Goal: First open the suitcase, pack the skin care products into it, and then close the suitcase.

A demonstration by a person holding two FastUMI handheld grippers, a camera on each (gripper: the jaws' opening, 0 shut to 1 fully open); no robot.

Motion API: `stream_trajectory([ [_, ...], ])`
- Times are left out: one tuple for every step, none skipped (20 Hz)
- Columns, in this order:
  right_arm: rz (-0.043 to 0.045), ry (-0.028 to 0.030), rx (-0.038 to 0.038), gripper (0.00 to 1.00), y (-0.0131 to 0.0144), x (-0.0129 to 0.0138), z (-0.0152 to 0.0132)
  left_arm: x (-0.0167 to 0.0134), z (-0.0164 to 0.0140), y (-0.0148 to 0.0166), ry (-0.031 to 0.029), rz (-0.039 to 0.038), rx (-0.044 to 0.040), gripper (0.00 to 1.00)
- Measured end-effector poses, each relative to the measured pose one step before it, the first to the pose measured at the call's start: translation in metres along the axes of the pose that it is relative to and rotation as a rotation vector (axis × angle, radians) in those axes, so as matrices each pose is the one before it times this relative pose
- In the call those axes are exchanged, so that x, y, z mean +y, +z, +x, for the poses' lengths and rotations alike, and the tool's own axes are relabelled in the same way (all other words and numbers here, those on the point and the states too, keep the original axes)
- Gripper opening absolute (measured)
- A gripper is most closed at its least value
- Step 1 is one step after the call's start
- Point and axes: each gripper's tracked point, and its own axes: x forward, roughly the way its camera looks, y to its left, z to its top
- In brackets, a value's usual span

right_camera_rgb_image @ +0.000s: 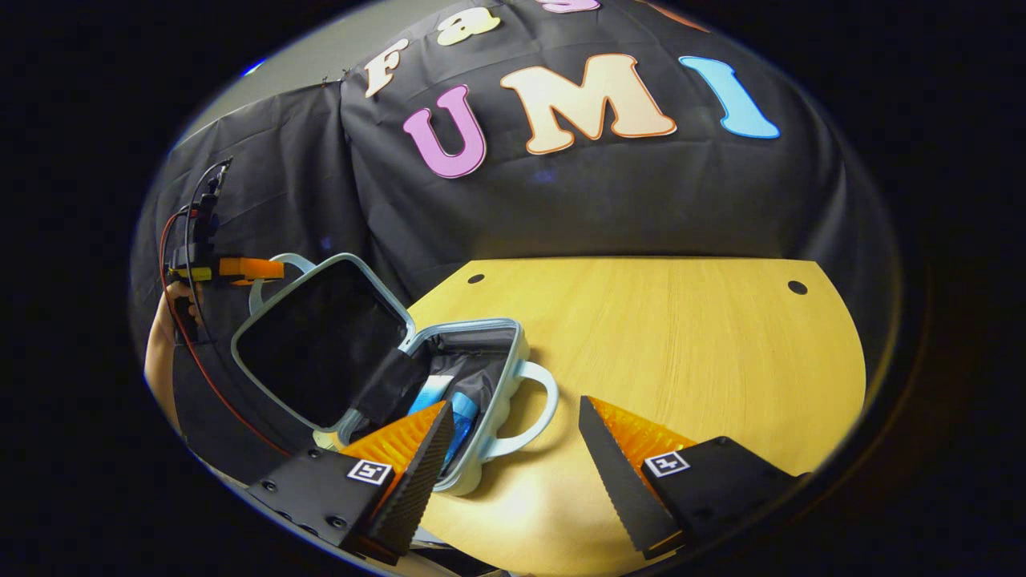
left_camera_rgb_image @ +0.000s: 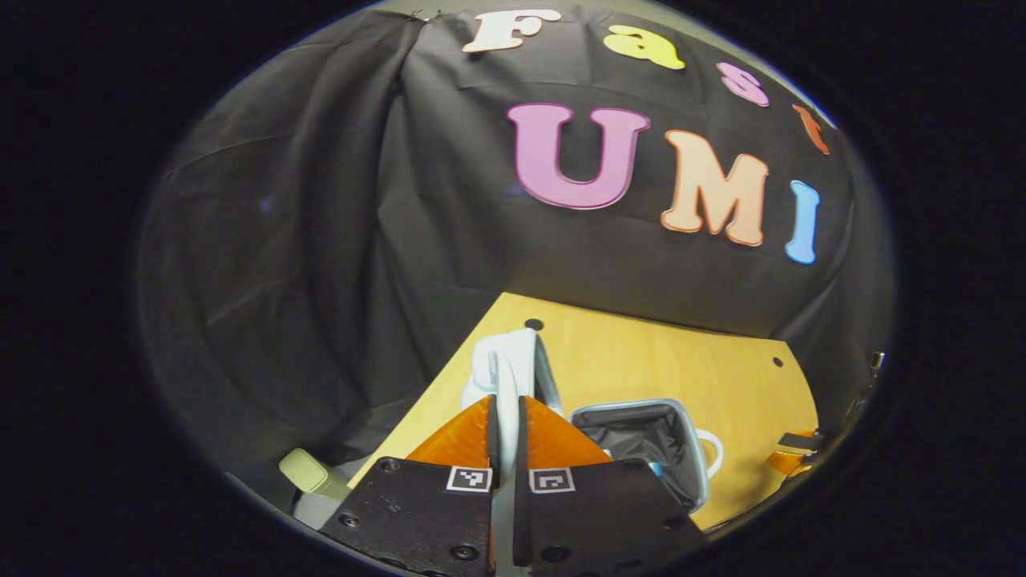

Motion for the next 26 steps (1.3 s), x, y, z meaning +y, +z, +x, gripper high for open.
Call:
stream_trajectory([
  [0.00492,-0.00336,-0.00202,0.98,0.00367,-0.00270,-0.00137,-0.02146,-0.00623,-0.00004,-0.02917,0.00779,-0.00753,0.03],
  [0.00370,-0.00312,-0.00228,0.98,0.00045,-0.00353,-0.00125,-0.01480,-0.00037,-0.00016,-0.02183,0.00617,-0.00500,0.03],
  [0.00248,-0.00329,-0.00340,0.98,-0.00116,-0.00348,-0.00257,-0.01141,-0.00021,0.00044,-0.02216,0.00798,-0.00394,0.03],
  [0.00197,-0.00393,-0.00173,0.98,0.00011,-0.00312,-0.00328,-0.01129,-0.00026,-0.00018,-0.01807,0.00131,0.00077,0.03],
  [0.00093,-0.00410,-0.00249,0.98,0.00072,-0.00323,-0.00146,-0.01018,0.00110,-0.00041,-0.01799,0.00061,0.00136,0.03],
  [0.00054,-0.00461,-0.00182,0.98,0.00065,-0.00367,-0.00348,-0.01015,0.00169,0.00099,-0.02025,-0.00119,-0.00330,0.03],
  [0.00059,-0.00422,0.00171,0.98,-0.00272,-0.00394,-0.00487,-0.01013,0.00163,0.00010,-0.02398,-0.00716,-0.00089,0.03],
  [0.00207,-0.00430,-0.00124,0.98,0.00033,-0.00394,-0.00321,-0.01143,0.00089,-0.00023,-0.02773,-0.00559,-0.00022,0.03],
  [0.00246,-0.00332,-0.00067,0.98,-0.00016,-0.00227,-0.00229,-0.01114,0.00274,-0.00195,-0.02723,-0.01128,0.00086,0.03],
  [0.00136,-0.00334,-0.00113,0.98,0.00060,-0.00234,-0.00163,-0.01040,0.00310,-0.00050,-0.02518,-0.00882,0.00075,0.03],
  [0.00019,-0.00315,-0.00114,0.98,-0.00002,-0.00241,-0.00248,-0.01059,0.00343,-0.00124,-0.02225,-0.00595,0.00018,0.03],
  [-0.00058,-0.00351,-0.00229,0.98,0.00087,-0.00213,-0.00131,-0.00952,0.00364,-0.00292,-0.02202,-0.00370,0.00291,0.03],
  [-0.00046,-0.00264,0.00209,0.98,0.00028,-0.00193,-0.00164,-0.01007,0.00046,-0.00294,-0.02007,-0.00583,0.00377,0.03],
  [-0.00013,-0.00022,0.00127,0.98,0.00074,-0.00214,-0.00193,-0.00953,0.00305,-0.00191,-0.01938,-0.00107,0.00349,0.03],
  [-0.00221,-0.00181,-0.00289,0.98,-0.00029,-0.00142,-0.00254,-0.00890,0.00308,-0.00185,-0.01761,0.00020,0.00064,0.03],
  [-0.00326,-0.00523,-0.00313,0.98,0.00036,-0.00318,-0.00205,-0.00753,0.00670,-0.00264,-0.01361,0.00040,0.00570,0.03],
  [0.00156,-0.00309,-0.00147,0.98,0.00024,-0.00288,-0.00263,-0.00836,0.00439,-0.00333,-0.01551,0.00033,0.00714,0.03],
  [0.00449,-0.00371,-0.00005,0.98,0.00021,-0.00344,-0.00182,-0.00862,0.00416,-0.00372,-0.01527,-0.00439,0.00353,0.03],
  [0.00323,-0.00450,-0.00012,0.98,-0.00072,-0.00275,-0.00131,-0.00858,0.00553,-0.00402,-0.01851,-0.00285,0.01015,0.03],
  [0.00135,-0.00512,0.00051,0.98,0.00049,-0.00354,-0.00207,-0.00970,0.00521,-0.00529,-0.01697,-0.00603,0.01457,0.03],
  [0.00082,-0.00467,-0.00060,0.98,0.00068,-0.00343,-0.00148,-0.00983,0.00552,-0.00714,-0.01732,0.00140,0.01985,0.03],
  [-0.00024,-0.00671,-0.00163,0.98,0.00071,-0.00395,-0.00179,-0.00878,0.00662,-0.00778,-0.01137,0.00633,0.01870,0.03],
  [0.00213,-0.00714,-0.00103,0.98,-0.00143,-0.00531,-0.00316,-0.00533,0.00702,-0.00711,-0.00685,0.01022,0.02170,0.04],
  [0.00653,-0.00666,-0.00190,0.98,-0.00014,-0.00541,-0.00245,-0.00623,0.00612,-0.00682,-0.00317,0.01162,0.01903,0.04],
  [0.00808,-0.00664,-0.00068,0.98,-0.00061,-0.00449,-0.00252,-0.00481,0.00650,-0.00654,-0.00019,0.01087,0.01741,0.04],
  [0.00671,-0.00660,-0.00076,0.98,0.00032,-0.00519,-0.00257,-0.00539,0.00744,-0.00678,0.00312,0.01187,0.01970,0.04],
])
